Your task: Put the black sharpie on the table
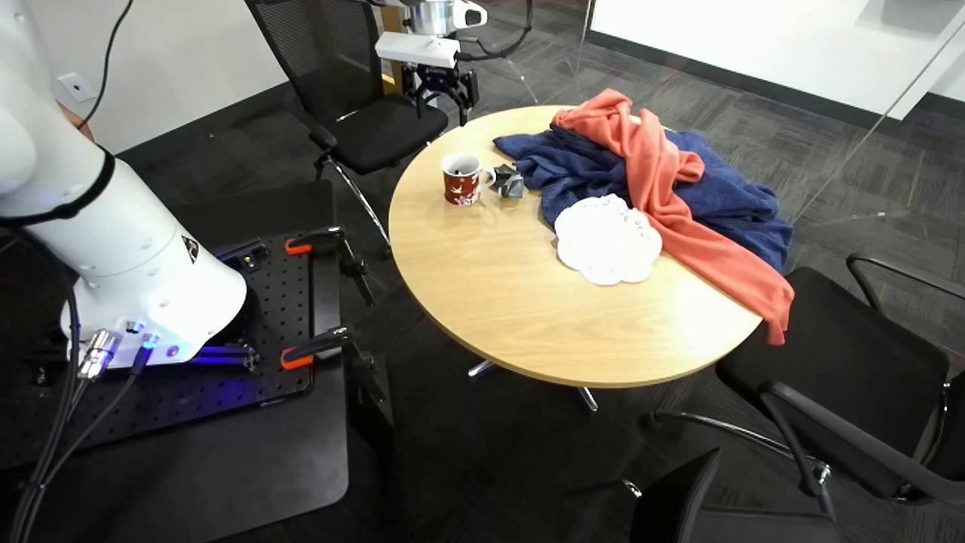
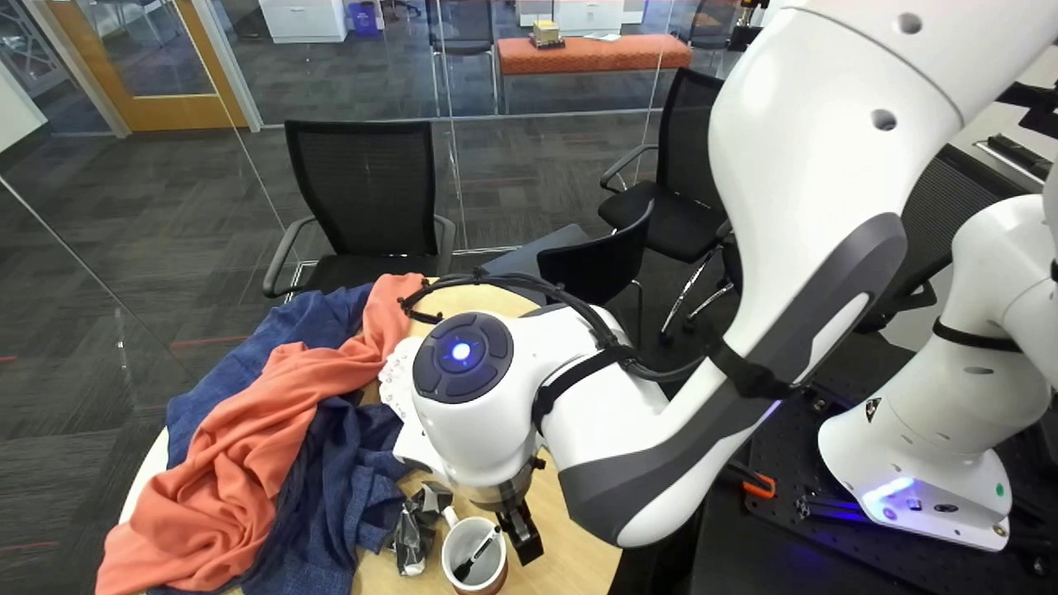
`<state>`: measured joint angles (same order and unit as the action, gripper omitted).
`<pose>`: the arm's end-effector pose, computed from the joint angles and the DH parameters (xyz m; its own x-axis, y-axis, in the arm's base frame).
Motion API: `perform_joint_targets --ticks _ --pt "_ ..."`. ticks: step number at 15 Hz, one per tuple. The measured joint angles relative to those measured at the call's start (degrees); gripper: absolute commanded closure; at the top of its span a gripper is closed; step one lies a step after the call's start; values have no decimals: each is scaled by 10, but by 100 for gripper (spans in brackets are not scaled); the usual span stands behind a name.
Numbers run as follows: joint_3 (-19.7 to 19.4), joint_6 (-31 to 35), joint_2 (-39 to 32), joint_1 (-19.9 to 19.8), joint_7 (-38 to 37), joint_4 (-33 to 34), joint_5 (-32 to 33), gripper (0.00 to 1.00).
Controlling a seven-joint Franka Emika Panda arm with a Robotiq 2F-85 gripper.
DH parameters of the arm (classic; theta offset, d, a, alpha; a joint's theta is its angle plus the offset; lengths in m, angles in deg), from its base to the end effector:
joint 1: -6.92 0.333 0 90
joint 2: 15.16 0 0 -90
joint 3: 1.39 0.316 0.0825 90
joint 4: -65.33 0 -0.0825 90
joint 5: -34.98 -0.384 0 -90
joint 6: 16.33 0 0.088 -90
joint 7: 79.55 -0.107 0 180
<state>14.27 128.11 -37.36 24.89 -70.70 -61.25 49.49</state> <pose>0.4524 0.3070 0.2033 0.5930 0.8030 -0.0597 0.8050 -0.5927 0.0243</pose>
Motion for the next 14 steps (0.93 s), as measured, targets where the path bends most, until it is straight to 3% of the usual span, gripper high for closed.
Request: perform_joint_targets --ticks 8,14 --pt "-5 0 -9 10 -1 1 20 0" --pt "-7 0 -57 29 -1 29 59 0"
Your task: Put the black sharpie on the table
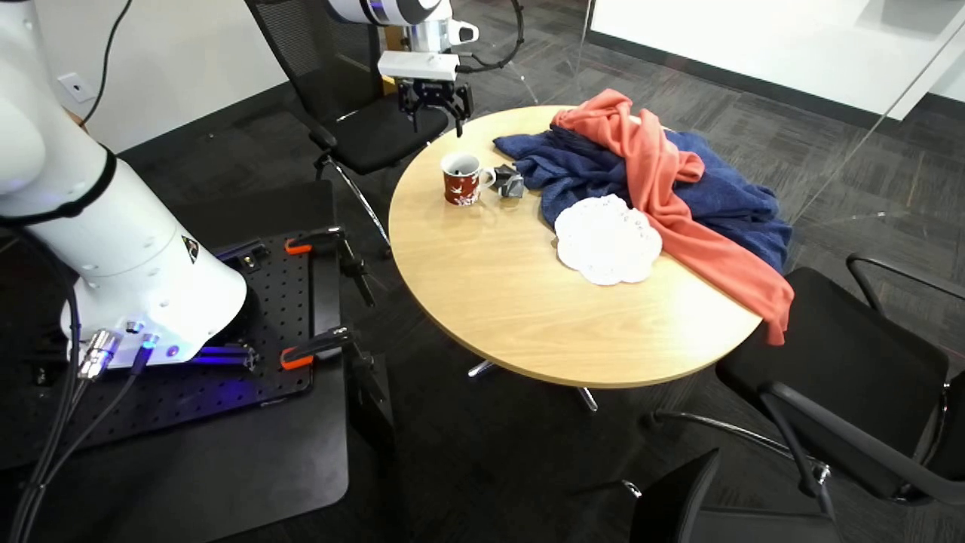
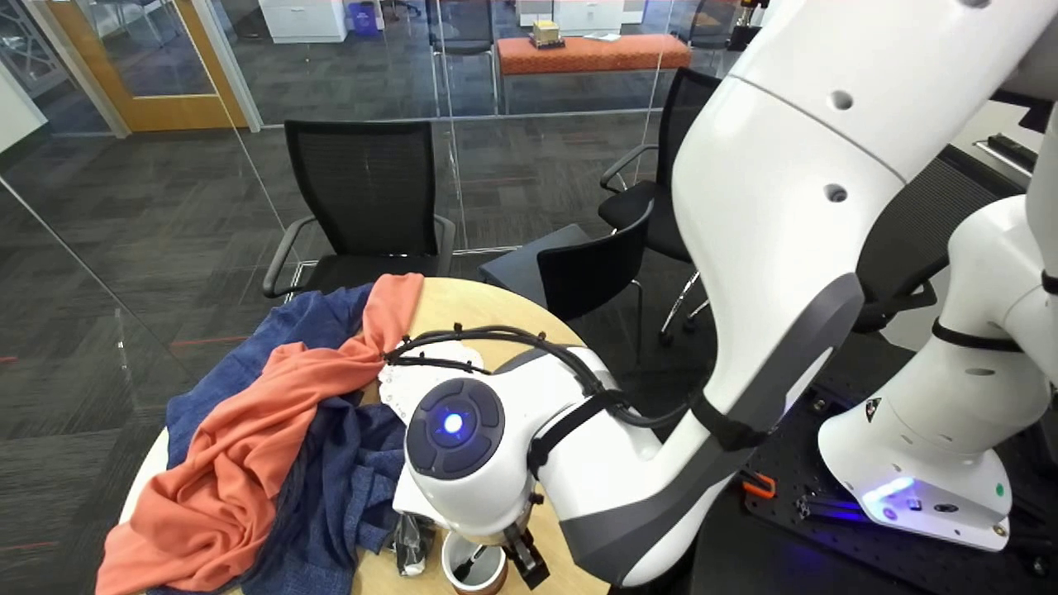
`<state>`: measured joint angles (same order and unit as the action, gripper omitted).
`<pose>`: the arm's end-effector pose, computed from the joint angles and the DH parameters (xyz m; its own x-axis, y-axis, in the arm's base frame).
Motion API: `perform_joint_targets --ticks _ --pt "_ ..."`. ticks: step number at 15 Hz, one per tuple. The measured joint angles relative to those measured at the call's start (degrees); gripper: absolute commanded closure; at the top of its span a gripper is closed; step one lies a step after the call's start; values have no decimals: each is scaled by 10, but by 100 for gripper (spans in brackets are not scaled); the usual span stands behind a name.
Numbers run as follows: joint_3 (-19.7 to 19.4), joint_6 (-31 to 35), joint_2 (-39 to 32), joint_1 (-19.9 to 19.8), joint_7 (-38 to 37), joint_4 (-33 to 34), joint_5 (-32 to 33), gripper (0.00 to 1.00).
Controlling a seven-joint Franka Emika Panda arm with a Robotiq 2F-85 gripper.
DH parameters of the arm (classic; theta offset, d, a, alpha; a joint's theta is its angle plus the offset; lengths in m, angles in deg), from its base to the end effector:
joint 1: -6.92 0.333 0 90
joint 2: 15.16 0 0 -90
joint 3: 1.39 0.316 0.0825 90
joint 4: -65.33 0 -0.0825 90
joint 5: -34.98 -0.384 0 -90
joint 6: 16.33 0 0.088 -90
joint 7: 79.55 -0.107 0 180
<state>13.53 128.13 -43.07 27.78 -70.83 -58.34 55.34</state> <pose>0.4440 0.3290 0.1672 0.4934 0.8632 -0.1070 0.8696 -0.4921 0.0399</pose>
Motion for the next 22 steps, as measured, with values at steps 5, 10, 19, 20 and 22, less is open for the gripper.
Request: perform_joint_targets --ticks 5,10,19,20,22 --pt "-12 -3 -49 18 0 46 16 12" --pt "-18 -49 -95 29 3 97 24 31" --pt "-22 -123 -163 43 14 184 41 46" --pt "-22 -127 -168 45 15 192 42 45" --pt "-22 -132 -178 47 18 205 42 48"
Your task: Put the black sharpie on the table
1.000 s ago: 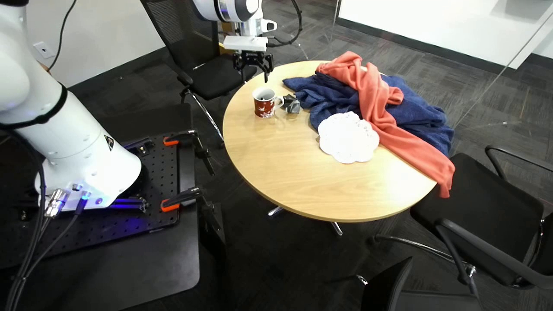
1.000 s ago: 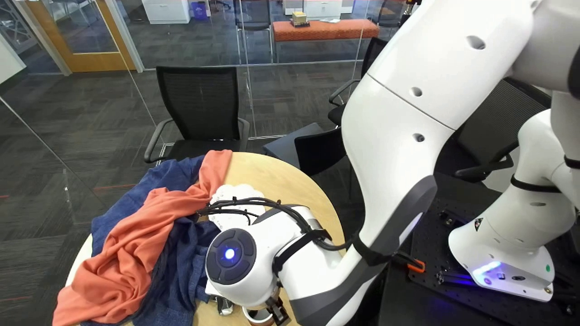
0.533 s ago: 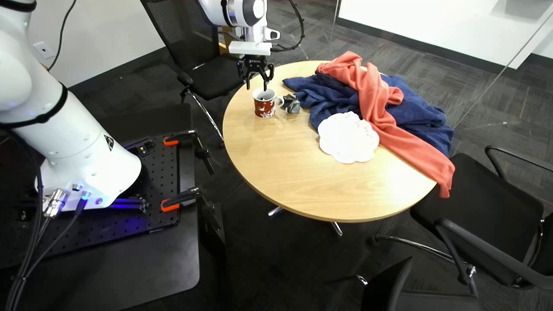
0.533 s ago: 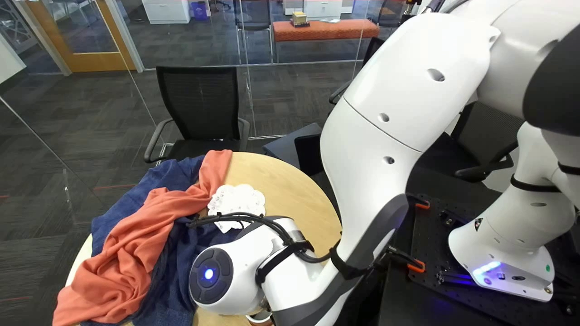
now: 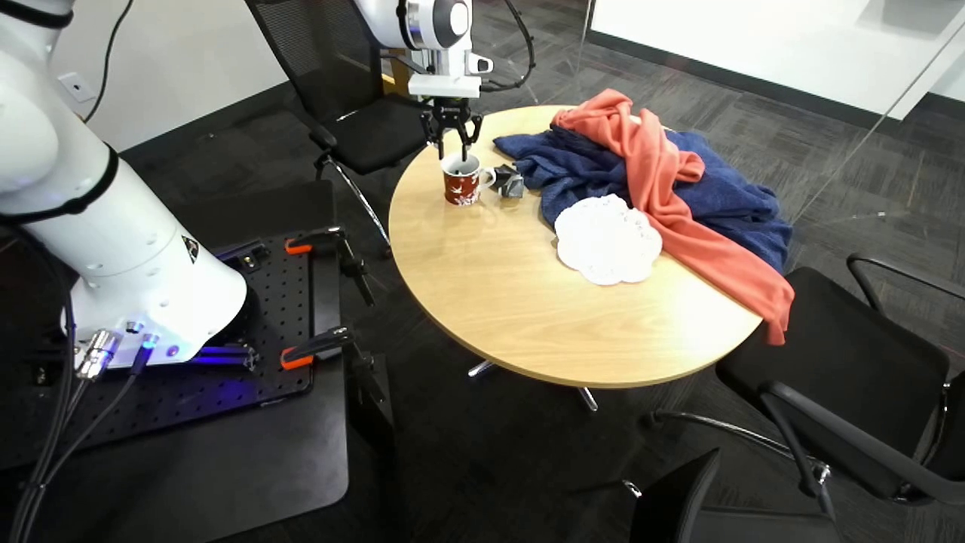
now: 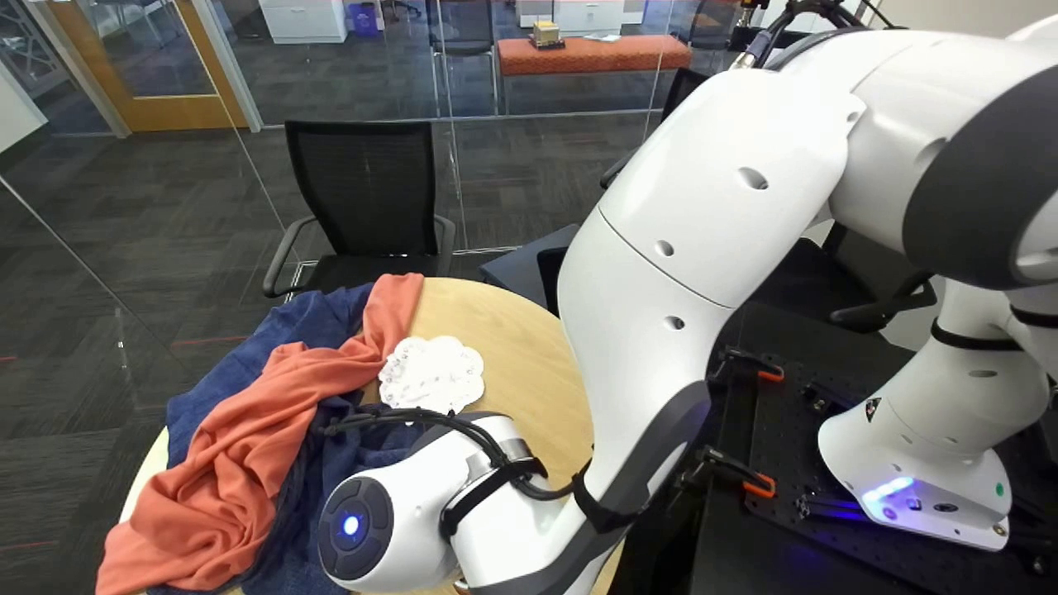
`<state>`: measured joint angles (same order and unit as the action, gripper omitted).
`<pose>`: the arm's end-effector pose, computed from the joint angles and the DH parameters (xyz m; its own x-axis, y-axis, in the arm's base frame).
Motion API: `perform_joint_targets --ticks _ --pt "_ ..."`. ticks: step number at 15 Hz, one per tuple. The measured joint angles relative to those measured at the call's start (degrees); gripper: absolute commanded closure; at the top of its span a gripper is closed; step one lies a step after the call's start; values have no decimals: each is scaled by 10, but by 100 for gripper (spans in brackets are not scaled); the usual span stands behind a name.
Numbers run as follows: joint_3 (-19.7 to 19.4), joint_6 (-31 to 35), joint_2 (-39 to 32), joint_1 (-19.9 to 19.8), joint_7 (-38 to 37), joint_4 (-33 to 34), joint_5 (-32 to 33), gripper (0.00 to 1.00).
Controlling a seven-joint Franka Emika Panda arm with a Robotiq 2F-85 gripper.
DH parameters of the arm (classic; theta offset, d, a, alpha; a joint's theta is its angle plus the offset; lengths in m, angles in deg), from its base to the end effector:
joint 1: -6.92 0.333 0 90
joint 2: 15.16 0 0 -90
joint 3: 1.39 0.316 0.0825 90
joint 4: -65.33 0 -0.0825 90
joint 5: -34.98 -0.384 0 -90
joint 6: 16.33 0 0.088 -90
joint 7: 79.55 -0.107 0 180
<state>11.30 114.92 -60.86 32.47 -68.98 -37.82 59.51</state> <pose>0.4857 0.3691 0.0902 0.4055 0.8690 -0.2837 0.9087 -0.4169 0.0217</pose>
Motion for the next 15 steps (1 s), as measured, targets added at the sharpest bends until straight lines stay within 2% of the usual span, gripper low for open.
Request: perform_joint_targets --ticks 5,13,15 --pt "-4 -2 -21 5 6 21 2 59" --pt "-11 -4 -49 6 7 45 20 66" --pt "-13 -8 -55 7 7 51 20 74"
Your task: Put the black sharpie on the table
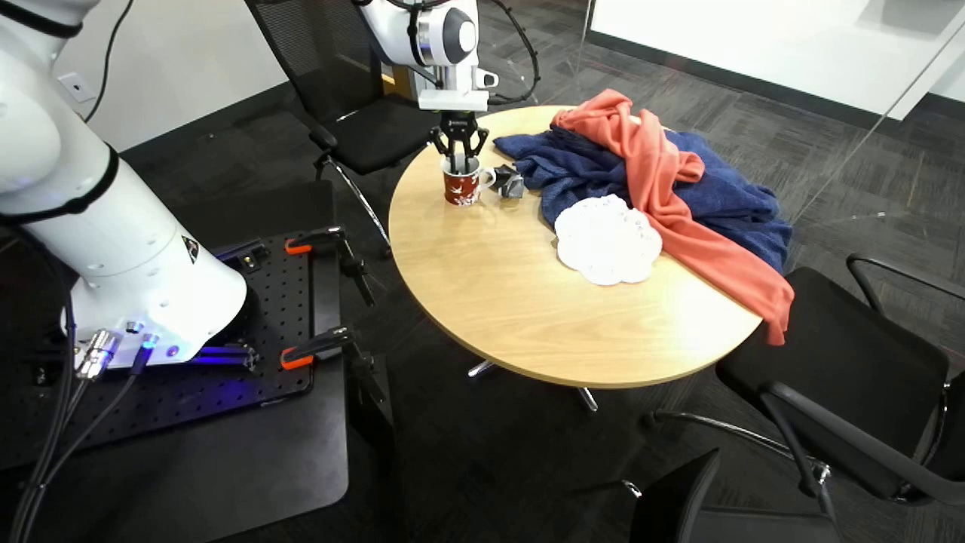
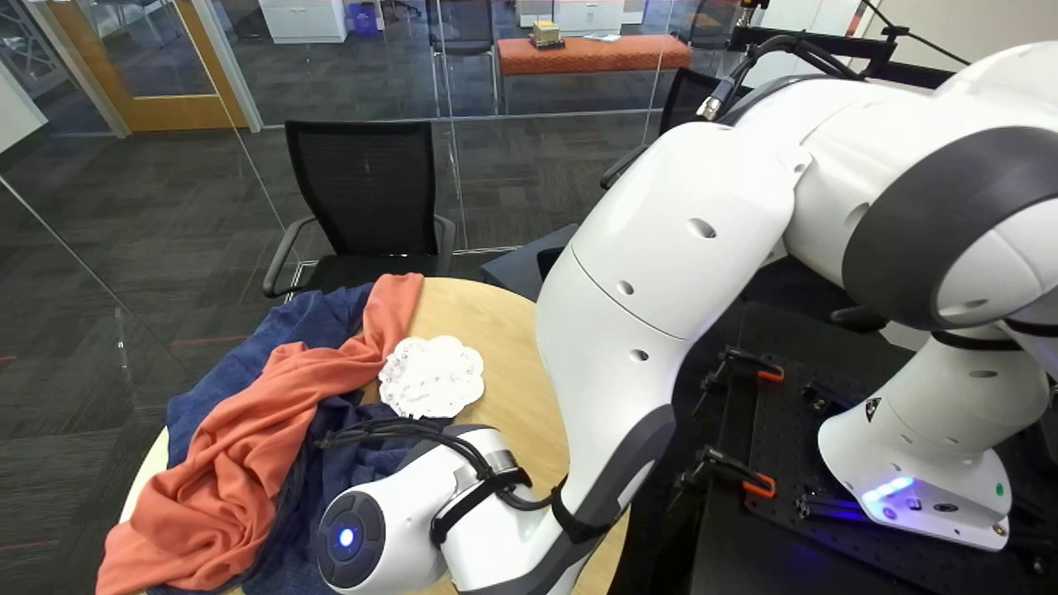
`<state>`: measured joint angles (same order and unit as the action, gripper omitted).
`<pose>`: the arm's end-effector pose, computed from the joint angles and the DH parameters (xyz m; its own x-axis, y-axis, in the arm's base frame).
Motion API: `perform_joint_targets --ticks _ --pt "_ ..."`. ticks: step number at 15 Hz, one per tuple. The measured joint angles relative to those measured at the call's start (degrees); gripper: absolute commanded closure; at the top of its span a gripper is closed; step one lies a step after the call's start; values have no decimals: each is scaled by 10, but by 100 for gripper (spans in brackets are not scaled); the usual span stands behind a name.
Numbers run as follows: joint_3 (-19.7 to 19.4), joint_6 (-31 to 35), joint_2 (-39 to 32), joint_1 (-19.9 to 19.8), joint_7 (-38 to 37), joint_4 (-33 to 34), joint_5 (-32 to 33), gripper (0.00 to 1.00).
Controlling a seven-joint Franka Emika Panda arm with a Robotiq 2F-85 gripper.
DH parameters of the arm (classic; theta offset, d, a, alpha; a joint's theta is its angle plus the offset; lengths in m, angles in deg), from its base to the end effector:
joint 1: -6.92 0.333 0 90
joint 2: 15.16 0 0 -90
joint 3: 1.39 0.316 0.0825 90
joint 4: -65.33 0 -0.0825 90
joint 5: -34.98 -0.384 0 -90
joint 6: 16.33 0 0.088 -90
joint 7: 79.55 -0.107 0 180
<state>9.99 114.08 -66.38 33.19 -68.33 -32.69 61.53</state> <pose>0.4989 0.3677 0.0581 0.3848 0.8685 -0.3125 0.9180 -0.3953 0.0318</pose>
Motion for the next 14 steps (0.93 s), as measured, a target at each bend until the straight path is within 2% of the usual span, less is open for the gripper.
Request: perform_joint_targets --ticks 1,2,3,10,14 --pt "0 -3 -3 0 0 3 0 93" --pt "0 -6 -6 0 0 6 0 93" --pt "0 -10 -8 1 0 10 0 99" --pt "-1 -25 -3 13 0 21 1 97" --pt "-6 -63 37 28 -6 19 22 97"
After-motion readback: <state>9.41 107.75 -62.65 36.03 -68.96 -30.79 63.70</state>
